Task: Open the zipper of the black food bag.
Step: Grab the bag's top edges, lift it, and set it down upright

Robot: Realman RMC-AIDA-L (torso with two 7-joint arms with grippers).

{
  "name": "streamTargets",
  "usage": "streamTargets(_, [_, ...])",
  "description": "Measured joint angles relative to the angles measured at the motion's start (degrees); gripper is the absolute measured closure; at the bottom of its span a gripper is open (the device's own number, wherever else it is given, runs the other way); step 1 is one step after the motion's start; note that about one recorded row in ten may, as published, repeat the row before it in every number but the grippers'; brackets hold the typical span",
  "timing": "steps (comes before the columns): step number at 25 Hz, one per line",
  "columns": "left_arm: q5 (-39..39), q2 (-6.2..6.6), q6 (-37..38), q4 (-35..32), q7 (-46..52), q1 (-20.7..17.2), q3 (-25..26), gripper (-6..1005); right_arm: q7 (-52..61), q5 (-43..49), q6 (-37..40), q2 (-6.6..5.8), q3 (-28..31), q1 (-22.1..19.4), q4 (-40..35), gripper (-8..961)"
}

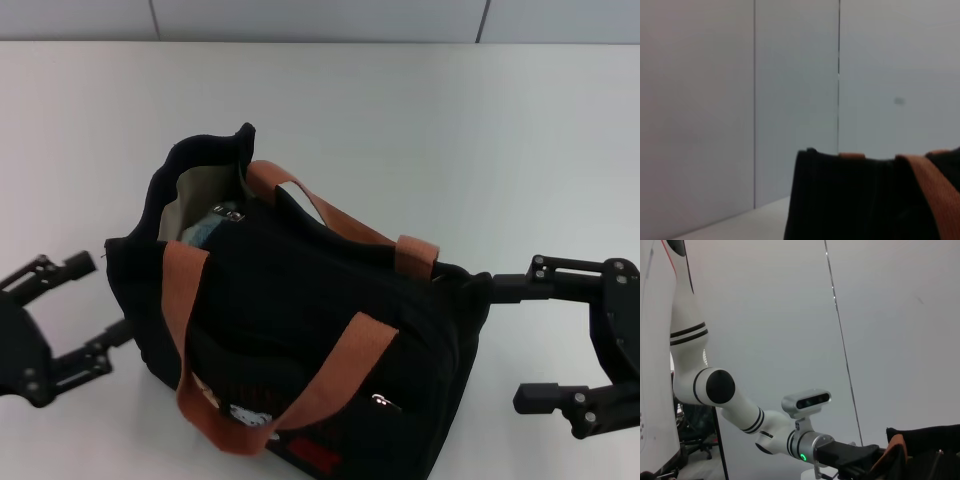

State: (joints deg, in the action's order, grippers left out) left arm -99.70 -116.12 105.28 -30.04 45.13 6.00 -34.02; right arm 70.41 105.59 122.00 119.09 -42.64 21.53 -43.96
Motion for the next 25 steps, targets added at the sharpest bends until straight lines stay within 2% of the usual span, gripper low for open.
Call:
streamTargets(9, [-2.8, -1.55, -2.6, 2.1, -0.8, 3.8, -0.3, 243, -0.2, 0.6, -0.1, 0.0, 0.0, 0.2, 0.3, 128])
streamTargets(10, [-2.8, -2.03, -2.9, 2.3, -2.1, 4.0, -0.1, 249, -0.2, 0.6, -0.2, 0.0, 0.0, 0.2, 0.3, 128])
streamTargets(15, [-2.3, -2.44, -2.9, 5.4, -9.0, 4.0, 1.3, 277, -0.6, 0.6, -0.3, 0.0, 0.0, 0.1, 0.8, 128])
streamTargets(25, [-2.2, -2.45, -3.1, 6.1, -10.4, 4.1, 1.5, 643, -0.6, 0.6, -0.6, 0.0, 0.0, 0.0, 0.8, 128])
